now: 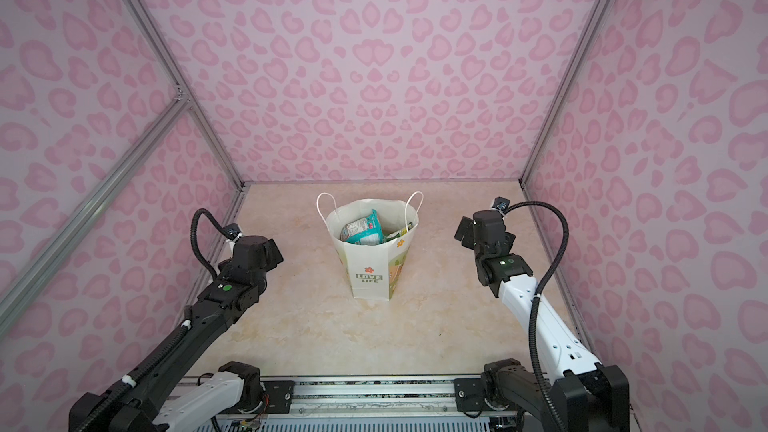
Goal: Place the snacks into the paper bag
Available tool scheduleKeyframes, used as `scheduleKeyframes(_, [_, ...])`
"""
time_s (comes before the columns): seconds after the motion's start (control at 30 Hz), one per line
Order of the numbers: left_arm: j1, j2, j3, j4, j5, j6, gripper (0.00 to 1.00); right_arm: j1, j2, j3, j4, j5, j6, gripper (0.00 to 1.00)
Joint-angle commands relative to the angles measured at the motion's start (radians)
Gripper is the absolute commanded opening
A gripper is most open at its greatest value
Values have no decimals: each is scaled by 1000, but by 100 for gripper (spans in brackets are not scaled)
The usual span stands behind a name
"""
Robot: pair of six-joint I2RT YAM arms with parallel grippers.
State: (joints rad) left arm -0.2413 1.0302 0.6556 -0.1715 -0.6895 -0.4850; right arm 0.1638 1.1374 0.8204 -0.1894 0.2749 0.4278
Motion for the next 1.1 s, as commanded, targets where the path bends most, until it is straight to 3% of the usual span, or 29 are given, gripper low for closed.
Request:
scheduleKeyframes(0.0, [5, 34, -50, 259, -177, 36, 97, -42, 4, -103, 259, -3, -55, 98])
scheduleKeyframes(0.07, [8, 61, -112, 427, -154, 154, 96, -61, 12, -169, 344, 25, -79, 98])
scheduleKeyframes(0.2, [20, 142, -170, 598, -130, 308, 97, -66, 50, -223, 429, 58, -141, 99])
scheduleKeyframes(0.33, [68, 229, -245, 788, -38, 338, 99, -69, 72, -274, 491, 182, -201, 99])
scheduleKeyframes(0.43, [103, 280, -310, 949, 28, 338, 100, -72, 94, -352, 651, 186, -322, 99])
scheduleKeyframes(0.57, [128, 344, -321, 1079, 76, 386, 98, -76, 153, -433, 875, 191, -378, 99])
scheduleKeyframes(0.7, [143, 401, -301, 1094, 171, 407, 97, -82, 245, -448, 977, 187, -379, 99])
scheduleKeyframes(0.87, [170, 390, -329, 1126, 252, 399, 97, -96, 399, -466, 1172, 82, -385, 99])
scheduleKeyframes(1.0, [194, 404, -362, 1187, 341, 400, 97, -92, 382, -457, 1116, 67, -382, 99])
scheduleKeyframes(1.03, [202, 453, -375, 1282, 326, 392, 97, -92, 391, -470, 1152, 56, -384, 99])
scheduleKeyframes(1.07, [207, 450, -355, 1209, 349, 394, 97, -94, 409, -488, 1196, 23, -395, 99])
